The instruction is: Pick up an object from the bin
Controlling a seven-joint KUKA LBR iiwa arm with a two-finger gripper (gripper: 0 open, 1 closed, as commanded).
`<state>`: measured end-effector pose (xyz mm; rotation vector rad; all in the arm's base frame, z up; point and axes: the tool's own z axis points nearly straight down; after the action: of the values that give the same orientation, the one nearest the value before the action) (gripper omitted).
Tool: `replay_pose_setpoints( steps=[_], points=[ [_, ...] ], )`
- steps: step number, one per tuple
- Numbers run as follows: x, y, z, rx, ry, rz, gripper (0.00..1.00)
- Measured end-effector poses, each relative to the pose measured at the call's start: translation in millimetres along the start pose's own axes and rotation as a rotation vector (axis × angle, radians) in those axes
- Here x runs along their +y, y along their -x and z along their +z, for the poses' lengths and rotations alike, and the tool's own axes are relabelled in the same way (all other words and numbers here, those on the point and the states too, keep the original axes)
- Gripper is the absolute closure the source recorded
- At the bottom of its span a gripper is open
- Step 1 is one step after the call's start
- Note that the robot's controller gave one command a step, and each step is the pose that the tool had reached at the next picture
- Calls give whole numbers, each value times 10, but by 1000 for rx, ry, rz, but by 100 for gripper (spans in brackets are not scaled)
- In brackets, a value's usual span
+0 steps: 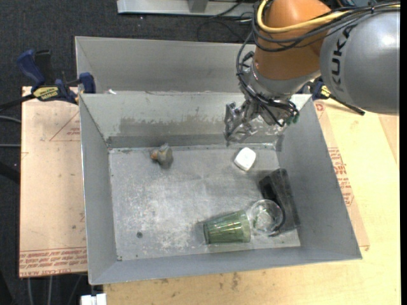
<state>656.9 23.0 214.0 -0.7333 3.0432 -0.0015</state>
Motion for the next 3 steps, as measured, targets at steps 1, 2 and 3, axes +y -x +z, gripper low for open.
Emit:
replay_pose_setpoints(
  steps=[1, 2, 3],
  points=[
    [4, -17, 32, 6, 4, 1, 100],
    [215, 121, 294, 1, -3, -148, 100],
    [390, 128, 634, 8, 9, -278, 100]
  ],
)
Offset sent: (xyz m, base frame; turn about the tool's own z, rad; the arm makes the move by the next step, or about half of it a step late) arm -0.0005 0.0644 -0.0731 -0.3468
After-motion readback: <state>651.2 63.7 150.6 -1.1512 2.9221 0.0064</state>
